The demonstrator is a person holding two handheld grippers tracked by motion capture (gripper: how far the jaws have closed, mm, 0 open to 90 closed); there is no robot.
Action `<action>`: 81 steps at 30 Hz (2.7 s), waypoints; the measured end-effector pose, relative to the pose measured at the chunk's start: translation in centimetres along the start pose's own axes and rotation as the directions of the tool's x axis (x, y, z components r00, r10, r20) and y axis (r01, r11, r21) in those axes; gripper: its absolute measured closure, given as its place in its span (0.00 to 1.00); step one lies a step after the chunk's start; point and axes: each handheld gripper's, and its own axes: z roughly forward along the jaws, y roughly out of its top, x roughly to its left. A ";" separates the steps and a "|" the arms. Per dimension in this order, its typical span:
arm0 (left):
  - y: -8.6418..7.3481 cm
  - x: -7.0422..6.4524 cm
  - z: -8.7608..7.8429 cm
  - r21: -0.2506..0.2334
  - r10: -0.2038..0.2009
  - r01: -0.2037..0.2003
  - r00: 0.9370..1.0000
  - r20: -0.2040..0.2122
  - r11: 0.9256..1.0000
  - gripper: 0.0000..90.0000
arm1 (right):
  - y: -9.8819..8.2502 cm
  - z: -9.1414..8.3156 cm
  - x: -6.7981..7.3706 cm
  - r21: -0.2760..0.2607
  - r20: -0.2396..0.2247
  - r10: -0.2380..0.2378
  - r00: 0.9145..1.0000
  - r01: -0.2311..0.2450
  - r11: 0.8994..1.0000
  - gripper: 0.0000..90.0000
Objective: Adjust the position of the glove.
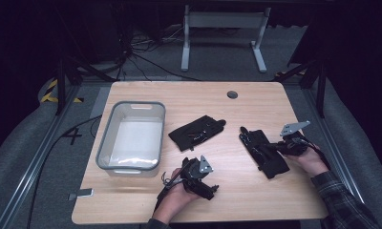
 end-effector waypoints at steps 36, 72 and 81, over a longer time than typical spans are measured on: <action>0.0 0.0 0.0 0.000 -0.002 0.002 1.000 0.000 1.000 0.00 | 1.3 1.2 5.1 -0.032 -0.085 -0.098 0.992 0.096 0.995 1.00; 0.0 0.0 0.0 0.001 -0.002 0.002 1.000 0.000 1.000 0.00 | -7.4 -4.4 3.5 -0.136 0.089 0.103 0.991 -0.091 0.987 0.21; 0.7 0.0 -0.6 0.038 -0.005 0.005 1.000 0.001 0.999 0.16 | -8.3 -3.6 3.1 -0.153 0.089 0.125 0.988 -0.111 0.982 0.13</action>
